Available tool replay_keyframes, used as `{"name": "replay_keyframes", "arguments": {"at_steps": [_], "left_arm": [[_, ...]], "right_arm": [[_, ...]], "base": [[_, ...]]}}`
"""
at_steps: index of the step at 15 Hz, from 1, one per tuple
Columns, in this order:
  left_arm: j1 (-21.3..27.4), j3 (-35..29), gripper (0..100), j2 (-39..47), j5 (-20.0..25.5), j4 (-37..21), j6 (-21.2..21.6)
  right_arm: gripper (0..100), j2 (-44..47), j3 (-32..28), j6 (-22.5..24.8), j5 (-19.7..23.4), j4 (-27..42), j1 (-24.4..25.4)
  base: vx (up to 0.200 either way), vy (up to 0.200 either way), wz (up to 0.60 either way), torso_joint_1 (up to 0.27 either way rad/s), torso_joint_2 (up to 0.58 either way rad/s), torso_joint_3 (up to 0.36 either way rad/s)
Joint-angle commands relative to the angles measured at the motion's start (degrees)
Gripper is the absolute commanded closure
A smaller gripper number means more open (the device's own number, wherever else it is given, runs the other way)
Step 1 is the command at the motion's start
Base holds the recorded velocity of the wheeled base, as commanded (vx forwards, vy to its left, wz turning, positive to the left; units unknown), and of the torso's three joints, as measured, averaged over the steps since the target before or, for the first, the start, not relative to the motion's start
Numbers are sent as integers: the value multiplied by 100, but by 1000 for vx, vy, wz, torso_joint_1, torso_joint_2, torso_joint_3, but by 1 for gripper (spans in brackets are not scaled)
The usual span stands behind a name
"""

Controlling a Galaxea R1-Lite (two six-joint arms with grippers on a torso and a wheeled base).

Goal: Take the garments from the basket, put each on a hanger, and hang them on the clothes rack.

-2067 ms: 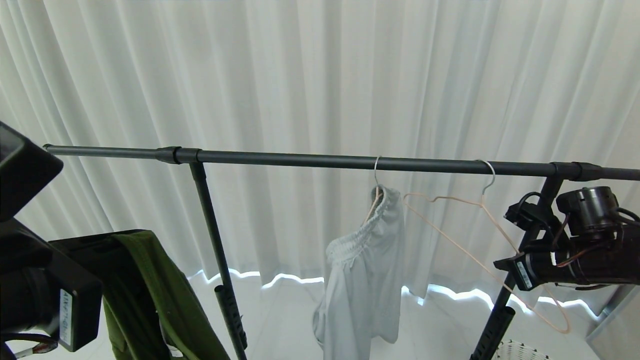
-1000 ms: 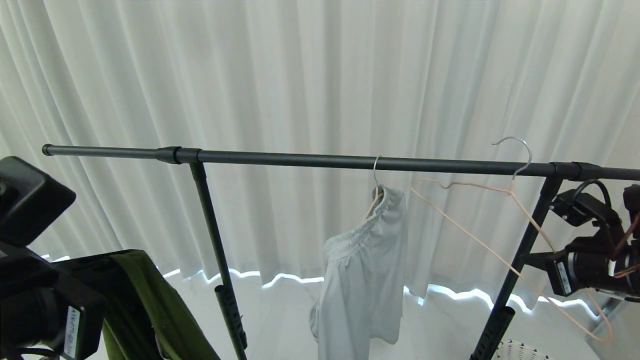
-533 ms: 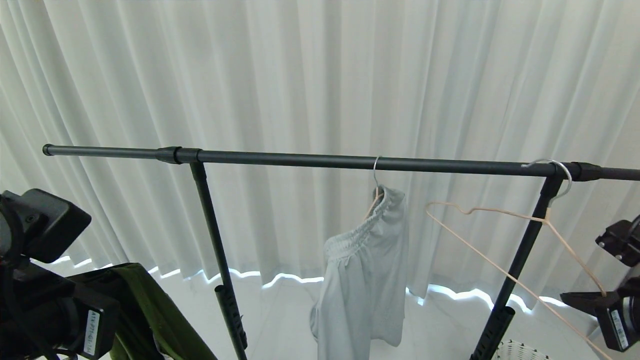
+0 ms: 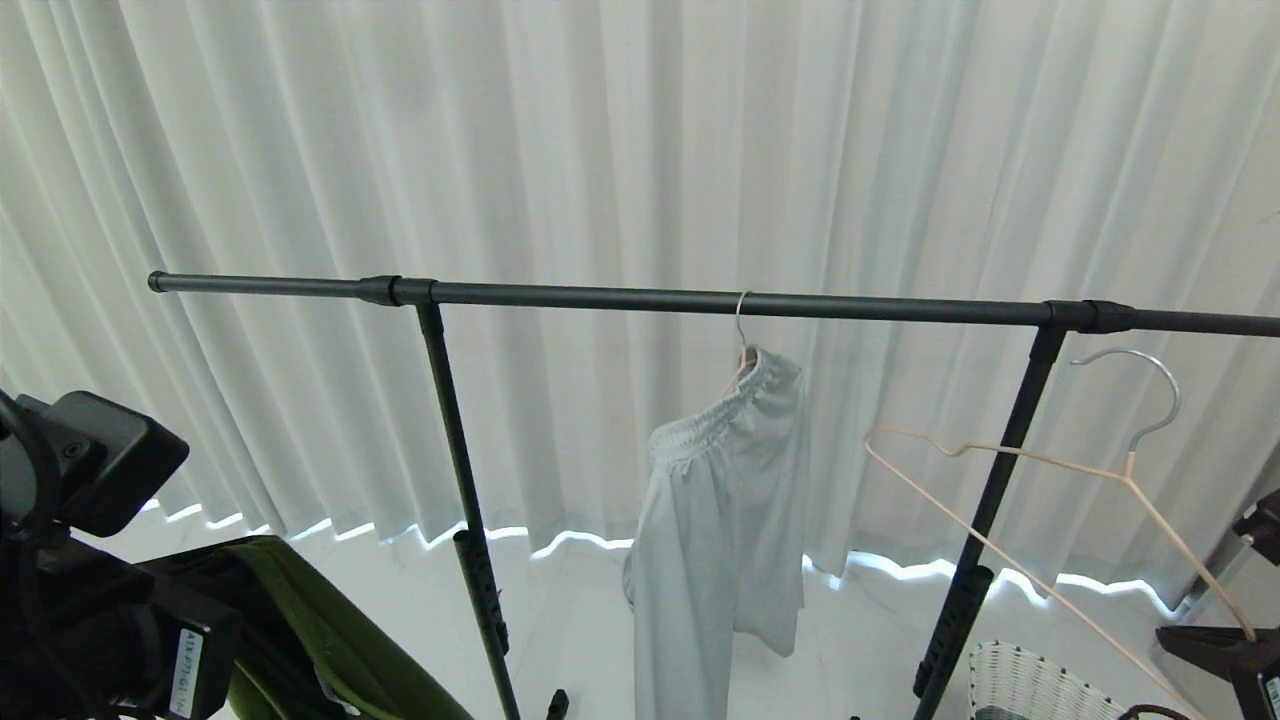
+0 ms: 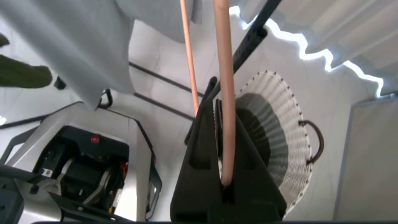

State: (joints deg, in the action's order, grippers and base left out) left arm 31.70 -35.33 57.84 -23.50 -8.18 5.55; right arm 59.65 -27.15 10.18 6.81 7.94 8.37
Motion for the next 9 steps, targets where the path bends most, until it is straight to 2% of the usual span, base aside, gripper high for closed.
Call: {"name": "replay_keyframes", "arguments": {"at_steps": [1, 7, 9], "left_arm": [[3, 0, 100, -1, 4, 1, -1], [12, 0, 100, -1, 4, 1, 8], [30, 0, 100, 8, 39, 1, 8]], "right_arm": [[100, -67, 8, 2, 4, 6, 41], [100, -67, 8, 2, 13, 6, 138], [100, -111, -10, -34, 39, -11, 375]], "base": [[-200, 0, 0, 2, -2, 12], [-200, 0, 0, 3, 2, 3], [-200, 0, 0, 2, 7, 7]]}}
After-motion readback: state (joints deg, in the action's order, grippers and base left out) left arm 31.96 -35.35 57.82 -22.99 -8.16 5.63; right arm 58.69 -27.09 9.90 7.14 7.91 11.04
